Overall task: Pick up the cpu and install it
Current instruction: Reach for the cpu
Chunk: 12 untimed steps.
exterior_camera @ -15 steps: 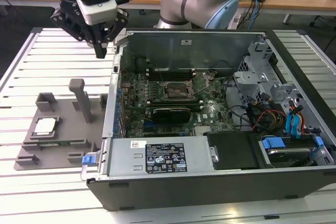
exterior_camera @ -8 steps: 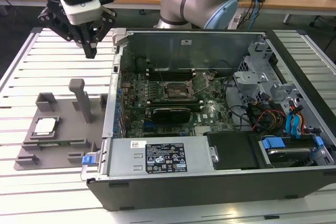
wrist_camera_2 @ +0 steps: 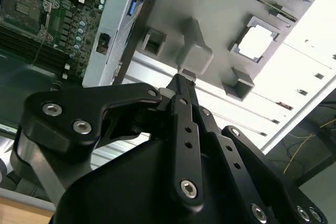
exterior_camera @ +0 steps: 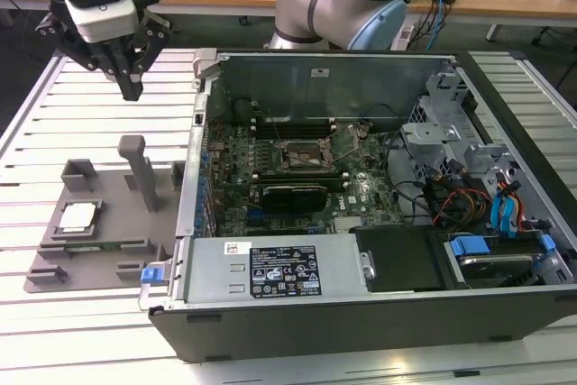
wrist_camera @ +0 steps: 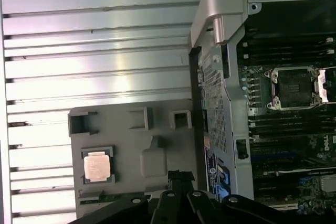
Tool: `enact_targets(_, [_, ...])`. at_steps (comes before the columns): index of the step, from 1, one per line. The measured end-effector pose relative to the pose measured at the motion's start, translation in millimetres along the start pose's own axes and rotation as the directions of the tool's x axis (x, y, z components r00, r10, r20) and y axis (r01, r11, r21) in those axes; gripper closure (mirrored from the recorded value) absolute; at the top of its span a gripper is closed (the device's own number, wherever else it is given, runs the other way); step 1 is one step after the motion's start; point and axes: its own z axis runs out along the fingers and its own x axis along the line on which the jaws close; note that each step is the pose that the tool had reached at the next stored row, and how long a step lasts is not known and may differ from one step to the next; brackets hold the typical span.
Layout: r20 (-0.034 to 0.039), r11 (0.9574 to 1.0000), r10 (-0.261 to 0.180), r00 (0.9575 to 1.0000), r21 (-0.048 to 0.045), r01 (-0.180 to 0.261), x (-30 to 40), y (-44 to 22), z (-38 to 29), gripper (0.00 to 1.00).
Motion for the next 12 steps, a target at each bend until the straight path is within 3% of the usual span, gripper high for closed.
enact_targets(12, [0.0000,1.0000,0.000,1.0000,0.0000,0.000,23.0,-1.7,-0.6,0.89])
